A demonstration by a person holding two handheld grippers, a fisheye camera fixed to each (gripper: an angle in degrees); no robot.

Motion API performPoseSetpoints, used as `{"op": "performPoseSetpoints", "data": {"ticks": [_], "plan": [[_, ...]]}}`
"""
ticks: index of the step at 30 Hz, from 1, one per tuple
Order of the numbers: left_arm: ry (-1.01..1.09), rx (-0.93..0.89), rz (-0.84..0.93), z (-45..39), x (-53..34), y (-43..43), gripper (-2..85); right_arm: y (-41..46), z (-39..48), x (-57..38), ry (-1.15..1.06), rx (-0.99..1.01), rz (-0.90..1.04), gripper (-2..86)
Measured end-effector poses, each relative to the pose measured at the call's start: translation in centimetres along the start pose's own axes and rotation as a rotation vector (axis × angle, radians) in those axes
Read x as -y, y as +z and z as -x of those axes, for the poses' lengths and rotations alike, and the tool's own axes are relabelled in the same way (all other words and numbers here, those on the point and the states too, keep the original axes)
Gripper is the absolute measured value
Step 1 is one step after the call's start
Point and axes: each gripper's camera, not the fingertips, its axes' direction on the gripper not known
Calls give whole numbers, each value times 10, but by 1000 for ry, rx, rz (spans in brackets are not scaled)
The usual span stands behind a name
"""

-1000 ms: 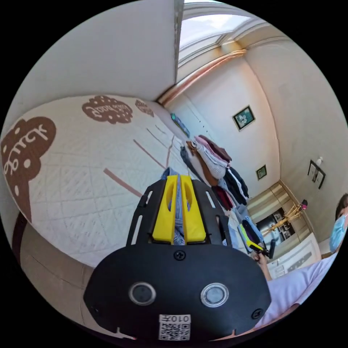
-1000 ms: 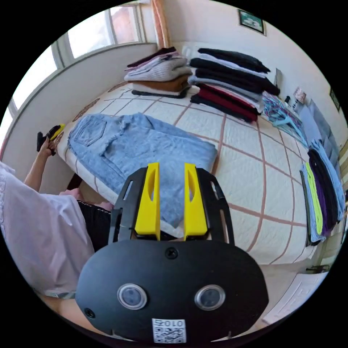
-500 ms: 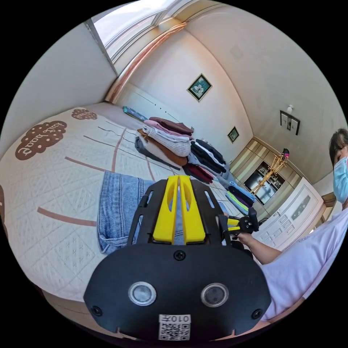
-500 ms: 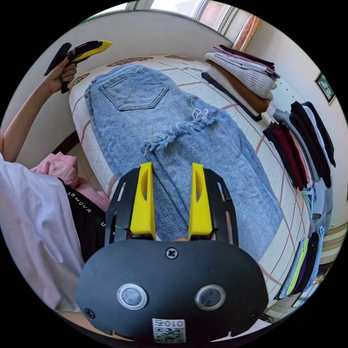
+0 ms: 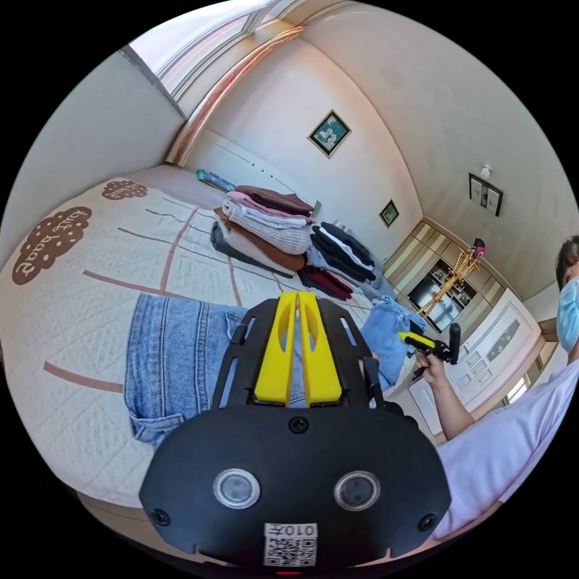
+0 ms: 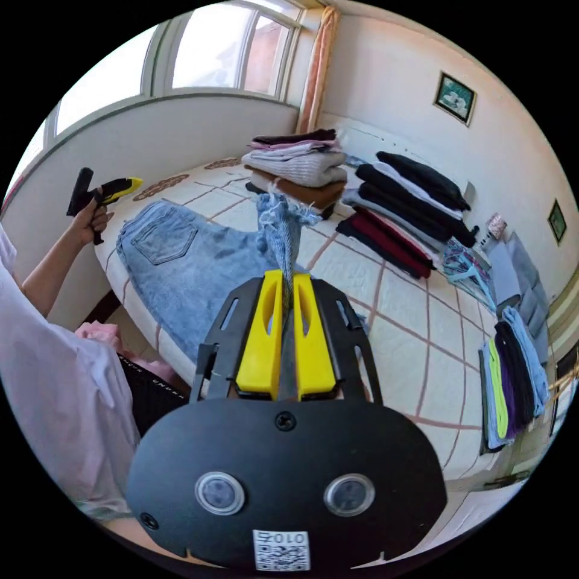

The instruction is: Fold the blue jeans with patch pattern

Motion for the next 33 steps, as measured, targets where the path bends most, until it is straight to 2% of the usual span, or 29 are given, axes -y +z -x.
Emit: {"op": "performPoseSetpoints", "data": {"ticks": [4,6,7,9,11,12,15,19,20,23,25,28,31,33], "plan": [[19,22,37,-29,0,14,-2,-49,-126,-74,305,-143,-37,49],[33,25,47,-41,-3,20,-2,-53,-201,-145,522,-184,-35,50],[35,26,53,-48,-5,25,-2,-48,-217,-164,564,-160,-18,50],[28,20,68,-56,-9,31,-2,-7,-263,-228,652,34,73,51],[7,11,85,-65,-15,37,-2,34,-268,-260,693,93,214,52],[4,10,85,-67,-17,37,-2,31,-263,-278,730,78,86,51],[-5,34,86,-78,-26,36,-2,18,-262,-320,925,168,-113,49],[-60,18,64,-82,-32,37,-1,3,-263,-339,1023,259,-245,48],[-63,0,50,-86,-32,37,0,0,-266,-340,1053,285,-250,48],[-56,-42,56,-99,-35,45,3,15,-276,-345,1125,276,-69,48],[-36,-41,78,-108,-41,49,7,10,-277,-357,1139,321,-113,50],[111,59,156,-139,-55,52,20,-24,-256,-364,1132,123,-134,53],[302,191,331,-173,-78,73,40,-48,-209,-326,885,-28,-113,64],[413,243,427,-192,-97,91,53,-44,-152,-280,574,-51,-112,81]]}}
